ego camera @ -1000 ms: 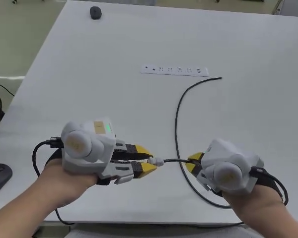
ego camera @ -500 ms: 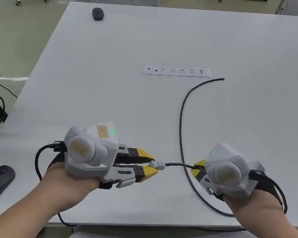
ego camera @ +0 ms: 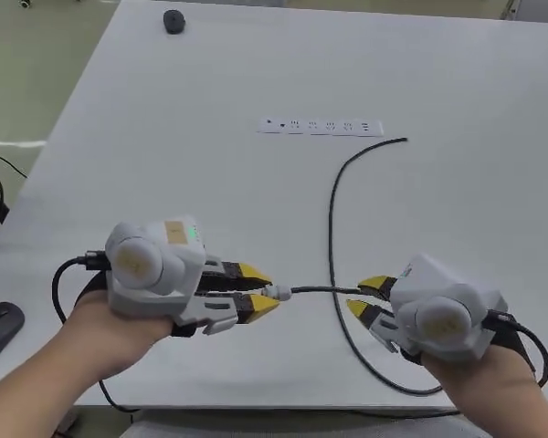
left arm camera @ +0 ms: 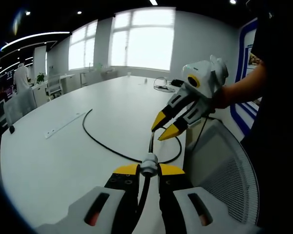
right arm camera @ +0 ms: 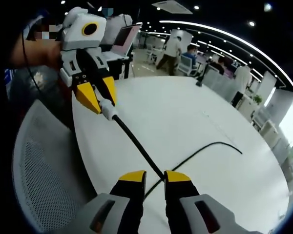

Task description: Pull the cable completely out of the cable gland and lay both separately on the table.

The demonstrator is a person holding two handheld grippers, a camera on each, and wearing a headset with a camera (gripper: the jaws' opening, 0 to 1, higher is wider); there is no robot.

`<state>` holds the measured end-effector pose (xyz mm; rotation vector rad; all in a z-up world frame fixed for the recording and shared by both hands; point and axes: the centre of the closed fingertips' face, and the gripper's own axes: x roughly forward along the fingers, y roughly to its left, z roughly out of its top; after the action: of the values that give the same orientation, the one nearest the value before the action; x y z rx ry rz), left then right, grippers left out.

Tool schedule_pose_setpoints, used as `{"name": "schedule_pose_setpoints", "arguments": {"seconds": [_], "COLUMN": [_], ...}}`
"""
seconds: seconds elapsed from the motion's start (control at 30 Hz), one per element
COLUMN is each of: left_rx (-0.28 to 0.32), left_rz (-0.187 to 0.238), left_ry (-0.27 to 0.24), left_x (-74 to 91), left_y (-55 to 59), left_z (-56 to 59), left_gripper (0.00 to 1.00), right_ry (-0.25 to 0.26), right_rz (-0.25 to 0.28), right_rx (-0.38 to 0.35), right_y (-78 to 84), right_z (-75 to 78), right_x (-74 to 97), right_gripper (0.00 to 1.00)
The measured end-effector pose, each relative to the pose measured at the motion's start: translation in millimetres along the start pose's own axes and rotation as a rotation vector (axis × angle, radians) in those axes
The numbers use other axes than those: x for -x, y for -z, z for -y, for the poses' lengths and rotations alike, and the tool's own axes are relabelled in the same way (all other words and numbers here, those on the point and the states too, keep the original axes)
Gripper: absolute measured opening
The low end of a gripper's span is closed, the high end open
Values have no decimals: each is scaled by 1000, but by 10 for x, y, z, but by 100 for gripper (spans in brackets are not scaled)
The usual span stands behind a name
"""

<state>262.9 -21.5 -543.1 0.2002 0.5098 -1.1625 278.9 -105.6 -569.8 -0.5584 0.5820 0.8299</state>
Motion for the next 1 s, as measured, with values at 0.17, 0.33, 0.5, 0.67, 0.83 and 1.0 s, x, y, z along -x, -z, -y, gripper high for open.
{"name": "schedule_pose_setpoints", "arguments": {"seconds": [0.17,0.33,0.5,0.67,0.83,1.0], "left_rx": [-6,-8,-13,-16,-20,-36], "left_rz": [-6,-7,-9,-10,-12,-26], "left_ry": [0,3,9,8,14,24], "left_x": [-6,-11,-23,-27,-29,-42], "left_y": [8,-1,-4,-3,-10,13], "left_z": [17,43,75,84,109,139], "left_gripper": [15,15,15,15,15,15], "right_ry": [-17,-34,-45,-48,-53,-84], "right_rz": [31,42,36,42,42,38], "right_rx": [144,230,293,309,336,397], "right_y": [-313,-485,-503,-531,-503,-454], "right_z": [-191,-378,-477,-482,-485,-517], "right_x": [54,-22,-112,-107,-107,-125], "right_gripper": [11,9,8,5,3,2]}}
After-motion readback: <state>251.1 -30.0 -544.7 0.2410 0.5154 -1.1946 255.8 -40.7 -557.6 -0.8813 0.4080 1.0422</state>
